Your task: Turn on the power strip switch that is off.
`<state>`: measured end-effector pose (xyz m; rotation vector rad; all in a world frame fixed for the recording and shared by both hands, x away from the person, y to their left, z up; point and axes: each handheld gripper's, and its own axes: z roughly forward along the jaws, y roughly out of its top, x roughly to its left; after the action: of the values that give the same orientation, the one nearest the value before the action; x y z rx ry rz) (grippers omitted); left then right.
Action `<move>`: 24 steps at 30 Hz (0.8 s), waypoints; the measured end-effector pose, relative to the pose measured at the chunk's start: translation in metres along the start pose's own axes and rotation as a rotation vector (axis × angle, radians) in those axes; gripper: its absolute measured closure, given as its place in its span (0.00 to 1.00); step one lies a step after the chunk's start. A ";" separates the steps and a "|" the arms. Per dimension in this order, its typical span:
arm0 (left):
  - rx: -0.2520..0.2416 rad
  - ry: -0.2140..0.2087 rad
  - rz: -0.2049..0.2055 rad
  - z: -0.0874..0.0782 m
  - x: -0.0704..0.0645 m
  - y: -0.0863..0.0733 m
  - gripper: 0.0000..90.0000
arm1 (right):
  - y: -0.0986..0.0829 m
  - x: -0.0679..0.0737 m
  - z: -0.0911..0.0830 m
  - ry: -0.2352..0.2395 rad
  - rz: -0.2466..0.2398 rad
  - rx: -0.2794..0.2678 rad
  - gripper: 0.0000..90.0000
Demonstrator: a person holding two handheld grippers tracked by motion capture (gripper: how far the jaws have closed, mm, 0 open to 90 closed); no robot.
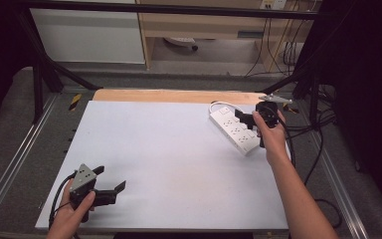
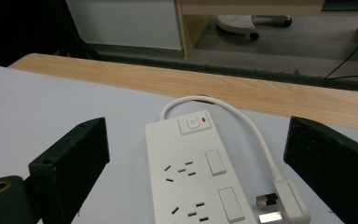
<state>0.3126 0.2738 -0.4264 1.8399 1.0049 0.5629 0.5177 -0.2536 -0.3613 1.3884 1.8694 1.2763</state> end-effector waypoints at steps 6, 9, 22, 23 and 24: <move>0.002 0.000 -0.005 0.001 0.000 0.000 0.06 | -0.005 -0.001 -0.020 0.011 -0.006 -0.029 0.08; 0.002 0.001 -0.006 0.001 0.000 -0.001 0.06 | -0.009 0.000 -0.031 0.024 -0.011 -0.040 0.08; -0.001 0.003 -0.003 0.001 -0.001 0.000 0.06 | -0.045 0.009 -0.078 0.032 -0.068 -0.160 0.05; -0.002 0.003 -0.003 0.001 -0.001 0.000 0.06 | -0.049 0.010 -0.081 0.029 -0.072 -0.166 0.05; -0.001 0.002 -0.001 0.001 -0.001 0.000 0.06 | -0.053 0.011 -0.084 0.025 -0.068 -0.178 0.05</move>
<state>0.3128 0.2729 -0.4270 1.8387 1.0067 0.5652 0.4218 -0.2792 -0.3686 1.2116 1.7556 1.3942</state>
